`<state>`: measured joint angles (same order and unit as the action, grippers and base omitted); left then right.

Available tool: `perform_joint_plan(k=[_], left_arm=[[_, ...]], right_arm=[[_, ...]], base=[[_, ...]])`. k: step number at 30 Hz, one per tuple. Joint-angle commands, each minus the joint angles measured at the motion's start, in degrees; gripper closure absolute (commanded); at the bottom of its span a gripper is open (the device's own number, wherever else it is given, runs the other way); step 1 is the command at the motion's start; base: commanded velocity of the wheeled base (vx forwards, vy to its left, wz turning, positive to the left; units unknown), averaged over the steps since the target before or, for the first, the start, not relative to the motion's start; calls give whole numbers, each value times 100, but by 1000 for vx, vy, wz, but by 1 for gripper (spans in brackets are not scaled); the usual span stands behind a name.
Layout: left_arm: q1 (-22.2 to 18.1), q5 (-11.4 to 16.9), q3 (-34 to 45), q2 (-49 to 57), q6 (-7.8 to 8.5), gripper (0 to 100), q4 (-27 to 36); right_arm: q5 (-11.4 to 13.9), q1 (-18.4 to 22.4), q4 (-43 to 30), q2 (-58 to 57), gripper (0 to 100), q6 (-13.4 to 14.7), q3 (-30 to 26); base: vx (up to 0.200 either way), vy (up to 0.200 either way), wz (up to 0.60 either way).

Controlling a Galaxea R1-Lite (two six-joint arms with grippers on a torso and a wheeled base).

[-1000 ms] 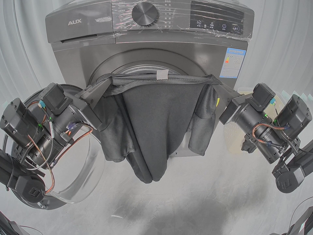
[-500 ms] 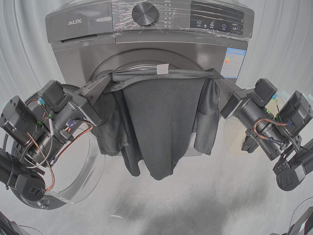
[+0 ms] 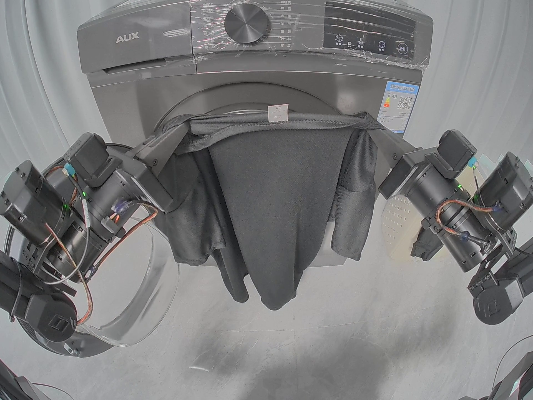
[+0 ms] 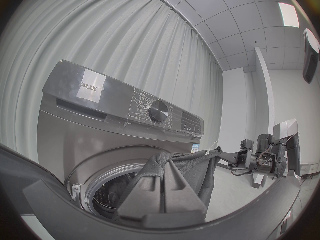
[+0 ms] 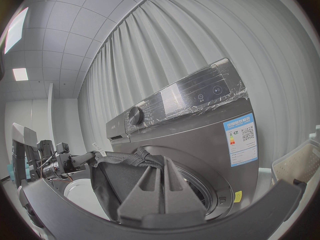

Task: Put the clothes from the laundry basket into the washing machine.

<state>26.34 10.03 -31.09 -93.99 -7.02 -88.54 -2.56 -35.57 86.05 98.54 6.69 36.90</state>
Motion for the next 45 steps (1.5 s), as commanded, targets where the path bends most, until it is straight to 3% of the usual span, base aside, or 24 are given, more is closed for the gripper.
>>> perform_joint_plan(k=[1, 5, 10, 13, 18, 30, 31, 40, 45], left_arm=[[37, 7, 76, -58, -36, 100, 21], [99, 7, 182, -366, -19, 100, -5], [442, -186, 15, -708, -19, 100, 3], [688, -344, -275, -1209, -27, 100, -5], [688, -441, -416, -1473, -36, 100, -23], [688, -450, -679, -1429, -36, 100, -23], [679, -450, -679, -1429, -27, 100, -23], [644, -458, -838, -1420, -19, 100, -14], [653, -450, -829, -1420, -19, 100, -23]], right_arm=[[1, -2, -18, 34, 100, -1, -95], [10, -20, -27, 52, 100, -1, -298], [19, -2, -124, 280, 100, -10, -412], [19, -73, -36, 597, 100, -1, -755], [10, -187, 8, 939, 100, 139, -974], [-8, -486, 157, 1493, 100, 174, -1212], [1, -512, 157, 1502, 0, 192, -1203], [63, -1189, 166, 1449, 0, 218, -2117], [159, -1242, 219, 1379, 0, 227, -2337]], base=[[0, 0, 0], [0, 0, 0], [0, 0, 0], [0, 0, 0], [0, 0, 0], [0, 0, 0], [0, 0, 0], [0, 0, 0], [0, 0, 0]])
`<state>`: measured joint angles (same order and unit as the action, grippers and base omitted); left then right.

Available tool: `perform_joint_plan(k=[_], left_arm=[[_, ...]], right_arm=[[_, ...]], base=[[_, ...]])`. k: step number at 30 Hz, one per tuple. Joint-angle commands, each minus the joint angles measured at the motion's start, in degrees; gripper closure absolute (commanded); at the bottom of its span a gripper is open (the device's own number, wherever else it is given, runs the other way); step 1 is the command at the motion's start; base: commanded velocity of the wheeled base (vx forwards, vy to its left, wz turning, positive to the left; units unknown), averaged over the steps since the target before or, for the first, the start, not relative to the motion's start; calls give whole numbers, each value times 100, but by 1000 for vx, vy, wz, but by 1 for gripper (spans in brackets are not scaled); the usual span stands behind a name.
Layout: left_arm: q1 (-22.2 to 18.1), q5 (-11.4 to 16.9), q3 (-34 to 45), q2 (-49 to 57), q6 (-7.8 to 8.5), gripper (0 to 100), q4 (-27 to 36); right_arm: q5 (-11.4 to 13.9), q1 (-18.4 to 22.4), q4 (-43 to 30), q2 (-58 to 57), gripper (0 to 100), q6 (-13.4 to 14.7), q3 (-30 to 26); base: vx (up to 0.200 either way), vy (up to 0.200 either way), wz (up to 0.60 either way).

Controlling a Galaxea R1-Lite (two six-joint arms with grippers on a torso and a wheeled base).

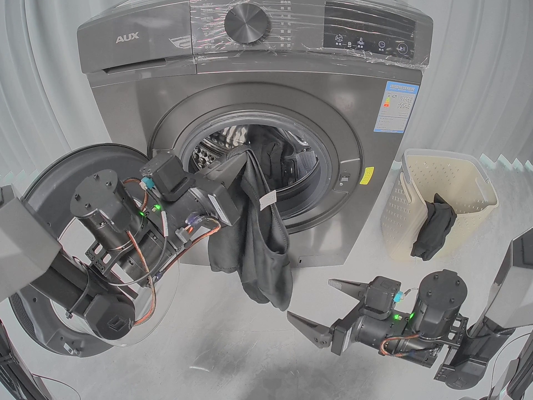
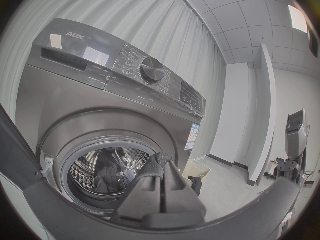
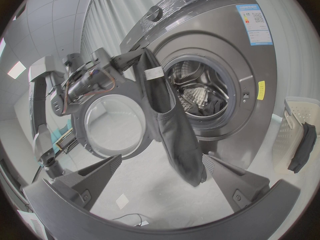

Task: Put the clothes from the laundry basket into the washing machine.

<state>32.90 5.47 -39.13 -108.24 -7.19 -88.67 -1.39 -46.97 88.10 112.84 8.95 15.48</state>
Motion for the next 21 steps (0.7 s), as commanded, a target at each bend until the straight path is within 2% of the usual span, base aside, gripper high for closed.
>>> perform_joint_plan(k=[1, 5, 6, 10, 14, 18, 21], left_arm=[[-3, 6, -24, 5, -1, 100, -1], [-3, 6, -24, 22, -1, 100, -10], [14, 6, -16, 31, -1, 100, -10], [32, 6, -16, 40, 7, 100, -10], [41, 15, -33, 84, 16, 100, -1], [58, 15, -42, 101, 16, 100, -1], [58, 15, -42, 119, 16, 100, -10]], right_arm=[[51, -93, 14, -51, 0, 2, -195], [69, 12, 14, -42, 0, -33, -10], [34, 188, 5, 10, 0, -51, 245], [60, 575, 5, 230, 0, -77, 675], [139, 803, -3, 494, 0, -95, 1036], [192, 1050, -30, 872, 0, -306, 1299], [227, 1085, -47, 1047, 0, -315, 1475]], base=[[0, 0, 0], [0, 0, 0], [0, 0, 0], [0, 0, 0], [0, 0, 0], [0, 0, 0], [0, 0, 0]])
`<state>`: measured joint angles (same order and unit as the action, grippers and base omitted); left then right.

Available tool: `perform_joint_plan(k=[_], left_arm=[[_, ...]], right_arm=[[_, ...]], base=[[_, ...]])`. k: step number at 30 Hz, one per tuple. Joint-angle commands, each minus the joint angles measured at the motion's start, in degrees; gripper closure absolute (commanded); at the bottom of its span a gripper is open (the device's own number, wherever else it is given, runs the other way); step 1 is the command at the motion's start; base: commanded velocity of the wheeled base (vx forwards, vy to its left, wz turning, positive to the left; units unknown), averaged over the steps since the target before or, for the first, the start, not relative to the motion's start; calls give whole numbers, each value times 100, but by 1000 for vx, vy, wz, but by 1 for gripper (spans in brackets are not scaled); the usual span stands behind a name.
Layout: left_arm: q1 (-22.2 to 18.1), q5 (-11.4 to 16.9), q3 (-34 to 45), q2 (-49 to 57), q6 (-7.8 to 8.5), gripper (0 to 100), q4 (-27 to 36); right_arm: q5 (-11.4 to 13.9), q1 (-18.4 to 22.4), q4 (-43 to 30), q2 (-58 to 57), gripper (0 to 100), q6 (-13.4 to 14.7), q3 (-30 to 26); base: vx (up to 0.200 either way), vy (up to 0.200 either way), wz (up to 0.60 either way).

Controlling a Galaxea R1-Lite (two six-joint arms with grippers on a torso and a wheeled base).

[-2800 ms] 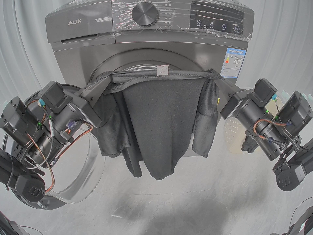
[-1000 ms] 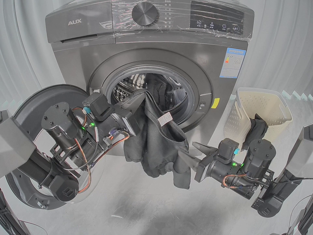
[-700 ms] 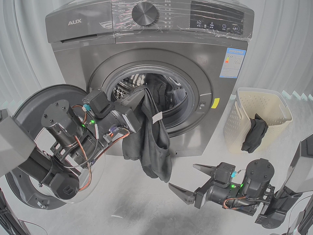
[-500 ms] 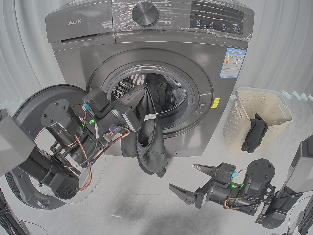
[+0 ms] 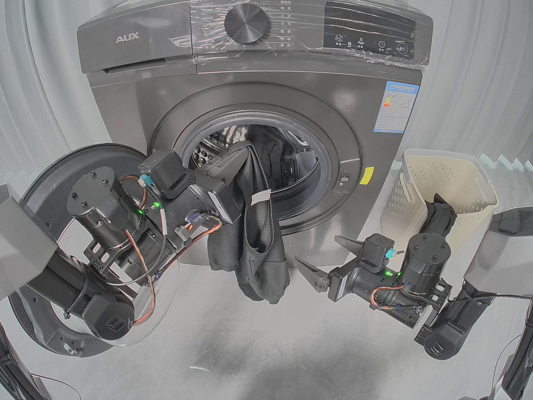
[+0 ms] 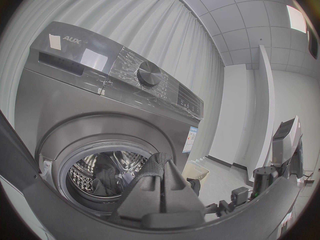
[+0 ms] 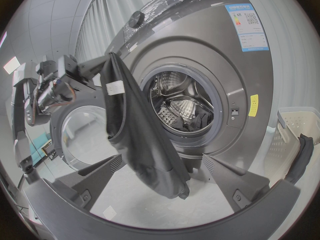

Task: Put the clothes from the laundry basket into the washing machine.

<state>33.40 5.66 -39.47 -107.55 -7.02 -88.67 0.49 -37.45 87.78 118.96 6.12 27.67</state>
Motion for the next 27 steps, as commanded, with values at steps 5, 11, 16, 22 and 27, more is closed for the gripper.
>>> perform_joint_plan(k=[5, 11, 16, 22, 27], left_arm=[[88, 6, 1, 102, -1, 100, -1], [175, -3, 10, 102, -1, 100, -1], [175, 6, 1, 93, -1, 100, -1], [175, 6, 10, 67, 8, 100, -1], [175, 6, 19, 85, 8, 100, -1]], right_arm=[[145, 124, -33, 840, 0, -41, 731], [189, 45, -174, 1297, 0, -111, 1451], [197, -52, -209, 1367, 0, -146, 1768], [206, -500, -218, 1288, 0, -146, 1821], [197, -799, -235, 1262, 0, -120, 1944]], base=[[0, 0, 0], [0, 0, 0], [0, 0, 0], [0, 0, 0], [0, 0, 0]])
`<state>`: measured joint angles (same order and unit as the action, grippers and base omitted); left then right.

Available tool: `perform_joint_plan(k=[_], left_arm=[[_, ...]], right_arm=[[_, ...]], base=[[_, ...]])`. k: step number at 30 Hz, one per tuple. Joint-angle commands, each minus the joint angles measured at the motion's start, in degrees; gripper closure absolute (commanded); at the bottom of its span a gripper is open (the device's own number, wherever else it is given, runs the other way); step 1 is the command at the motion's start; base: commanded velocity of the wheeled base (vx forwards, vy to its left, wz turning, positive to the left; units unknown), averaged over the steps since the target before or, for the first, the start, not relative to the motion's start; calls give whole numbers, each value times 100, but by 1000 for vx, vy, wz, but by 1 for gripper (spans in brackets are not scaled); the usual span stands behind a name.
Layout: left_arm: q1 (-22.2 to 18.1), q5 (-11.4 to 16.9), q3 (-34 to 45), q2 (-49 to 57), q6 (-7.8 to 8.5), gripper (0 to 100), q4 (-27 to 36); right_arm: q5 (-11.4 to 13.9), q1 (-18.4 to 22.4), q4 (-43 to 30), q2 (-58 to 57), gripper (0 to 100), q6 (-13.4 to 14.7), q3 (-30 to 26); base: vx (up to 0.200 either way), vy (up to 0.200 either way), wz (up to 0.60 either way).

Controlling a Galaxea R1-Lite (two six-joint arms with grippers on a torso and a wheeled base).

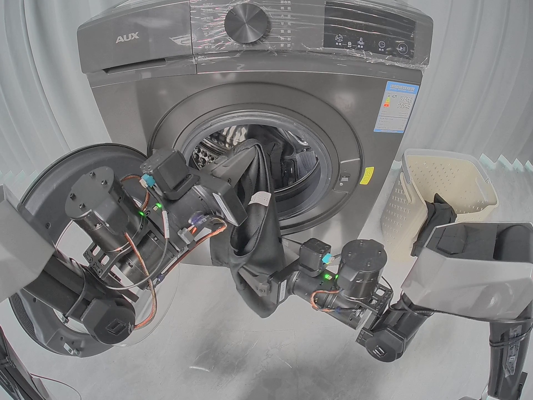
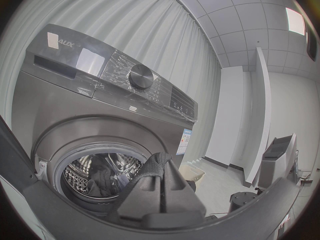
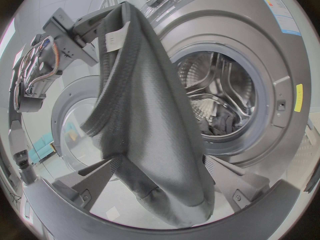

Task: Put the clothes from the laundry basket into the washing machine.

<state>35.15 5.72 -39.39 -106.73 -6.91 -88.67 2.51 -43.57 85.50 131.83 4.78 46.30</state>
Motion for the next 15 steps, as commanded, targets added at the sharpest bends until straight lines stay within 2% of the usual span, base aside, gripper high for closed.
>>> perform_joint_plan(k=[1, 6, 9, 15], left_arm=[[10, 0, 10, 12, -3, 100, -1], [80, 0, 10, 38, -3, 100, -10], [89, 0, 10, 179, 6, 100, -10], [133, 8, 72, 302, -3, 100, -10]], right_arm=[[-14, -213, -43, -26, 0, 14, 107], [-58, -152, -122, 62, 0, 32, 371], [-75, -29, -148, 203, 0, 32, 679], [-75, 217, -324, 431, 0, -12, 933]], base=[[0, 0, 0], [0, 0, 0], [0, 0, 0], [0, 0, 0]])
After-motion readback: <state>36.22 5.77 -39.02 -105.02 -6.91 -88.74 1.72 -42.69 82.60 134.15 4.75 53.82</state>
